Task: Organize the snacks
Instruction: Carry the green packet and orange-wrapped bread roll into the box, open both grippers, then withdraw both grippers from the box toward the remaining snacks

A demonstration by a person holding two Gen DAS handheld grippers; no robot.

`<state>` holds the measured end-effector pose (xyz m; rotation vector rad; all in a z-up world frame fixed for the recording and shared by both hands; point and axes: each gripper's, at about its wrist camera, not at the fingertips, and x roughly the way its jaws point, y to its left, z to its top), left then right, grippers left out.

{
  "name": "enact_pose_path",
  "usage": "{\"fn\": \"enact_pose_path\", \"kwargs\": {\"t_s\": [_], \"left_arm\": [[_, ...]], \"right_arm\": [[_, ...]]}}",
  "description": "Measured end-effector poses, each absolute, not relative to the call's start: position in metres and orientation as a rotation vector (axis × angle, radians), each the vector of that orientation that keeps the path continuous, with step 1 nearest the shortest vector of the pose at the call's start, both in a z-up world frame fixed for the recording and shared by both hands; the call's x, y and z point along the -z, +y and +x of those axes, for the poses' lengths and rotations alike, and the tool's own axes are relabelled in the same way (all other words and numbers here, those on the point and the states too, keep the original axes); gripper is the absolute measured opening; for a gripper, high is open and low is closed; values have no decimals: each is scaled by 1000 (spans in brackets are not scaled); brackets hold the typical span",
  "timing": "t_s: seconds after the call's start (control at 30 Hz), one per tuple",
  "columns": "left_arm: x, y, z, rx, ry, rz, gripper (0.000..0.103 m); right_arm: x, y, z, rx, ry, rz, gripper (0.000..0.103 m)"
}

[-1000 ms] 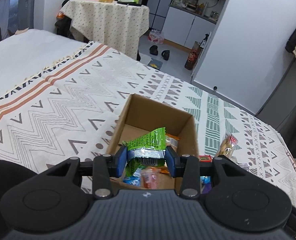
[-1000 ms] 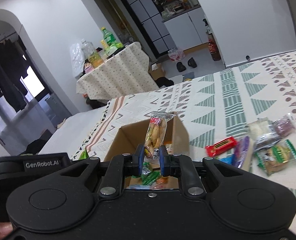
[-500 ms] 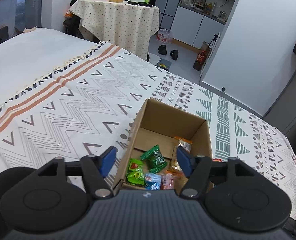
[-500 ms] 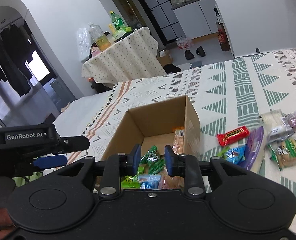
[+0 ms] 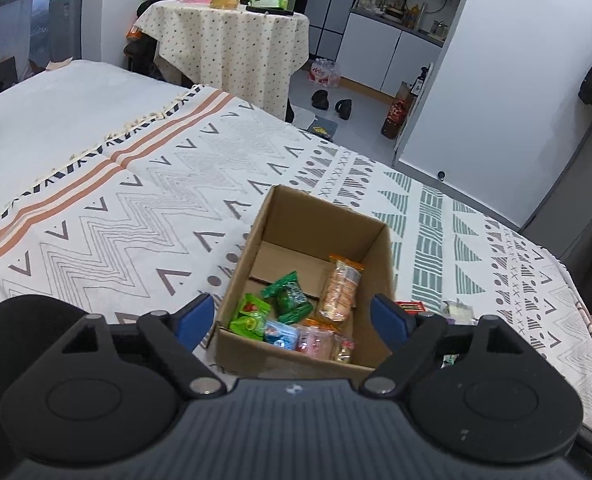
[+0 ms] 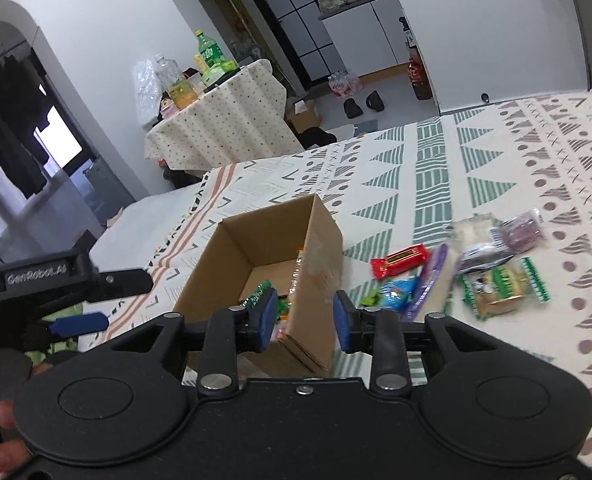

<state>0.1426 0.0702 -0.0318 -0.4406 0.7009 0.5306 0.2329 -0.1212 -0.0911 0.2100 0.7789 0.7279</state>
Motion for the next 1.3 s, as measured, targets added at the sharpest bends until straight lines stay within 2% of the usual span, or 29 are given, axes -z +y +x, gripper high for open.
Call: {"fn": "enact_pose_path", "kwargs": {"t_s": [0.17,0.47,1.0,1.3], "left_arm": [[27,52,147,-501,693,-435,85],[33,5,163,-441,711,-388,85],[70,-58,202,-353,747,-317,85],[95,-67,232,-337,764,-295,81]], "right_arm": [[79,-140,231,-756,758,160,44],[73,-193,245,-681,765,169,50],[116,-242,270,-602,847,301,53],[153,-250,299,-561,959,408,53]]}}
